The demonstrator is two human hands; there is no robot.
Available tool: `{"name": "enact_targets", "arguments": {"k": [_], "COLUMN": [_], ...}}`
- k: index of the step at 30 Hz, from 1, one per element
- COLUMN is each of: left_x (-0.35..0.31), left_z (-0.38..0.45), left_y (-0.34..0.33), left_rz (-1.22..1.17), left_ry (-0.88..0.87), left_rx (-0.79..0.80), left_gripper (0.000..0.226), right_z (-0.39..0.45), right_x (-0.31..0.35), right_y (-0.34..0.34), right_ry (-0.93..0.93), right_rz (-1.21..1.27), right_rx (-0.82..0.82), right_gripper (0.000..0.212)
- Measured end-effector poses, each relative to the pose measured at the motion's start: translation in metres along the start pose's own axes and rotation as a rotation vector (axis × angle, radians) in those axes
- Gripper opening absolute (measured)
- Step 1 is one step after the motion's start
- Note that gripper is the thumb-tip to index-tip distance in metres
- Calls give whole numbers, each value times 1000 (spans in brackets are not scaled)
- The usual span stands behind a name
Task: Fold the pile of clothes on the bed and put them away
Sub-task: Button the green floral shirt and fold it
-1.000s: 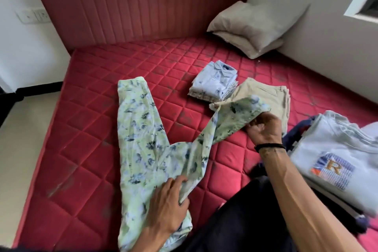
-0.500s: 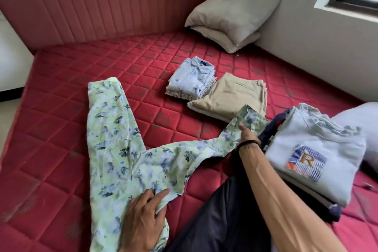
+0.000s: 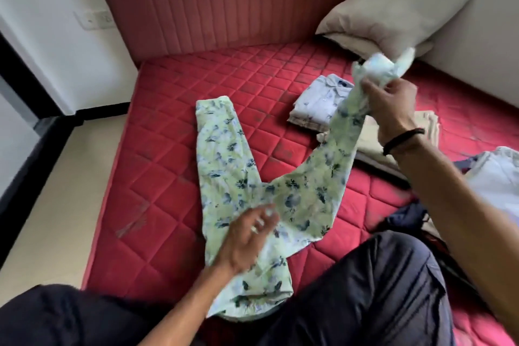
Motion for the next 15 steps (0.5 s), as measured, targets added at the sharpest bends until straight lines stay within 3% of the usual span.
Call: {"name": "enact_targets", "arguments": {"k": [2,3,4,6,7,8,11,13,15], "left_x": [-46,-73,-97,-137,-146,-150,-124,-112,-99], "left_z": [4,7,7,4,-5,-14,-48,-63,-75], "left_y": [43,57,76,123,155,188,267,293,309], "left_rz": [-330,-485,-599,-669,-666,-686,-842,-1023,-1257], "left_ry": [-68,-118,-172,-276,-319,-356,-341,-321,-362], "left_rx": [-132,-134,-118,-221,-338,-473,-714,-678,-679], "left_gripper": [65,72,74,52,44,42,13,24,31], "right_z": [-54,-88,-131,-214,-234,-234,-208,-205,-229], "right_x": [58,84,106,144,155,161,140,96,39], "right_y": [-53,-84,-121,-168,-177,-176,-151,-161,-186], "right_ry": [171,243,283,166,128,174,424,416,401], "right_rz": [-193,-215,-133,208,298,322,68,-146,-382], "right_rx": [109,242,465,895,920,825,377,379,560], "right_gripper": [28,34,38,47,52,54,52,63,74]}}
Point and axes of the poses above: each hand's wrist, its own z-axis towards the middle knuckle, its own y-axis out of the back of the hand, x = y × z, the point moved 10 cm from there along z, towards the middle knuckle, and after that the axes turned 14 degrees about -z, right-handed, at the moved point
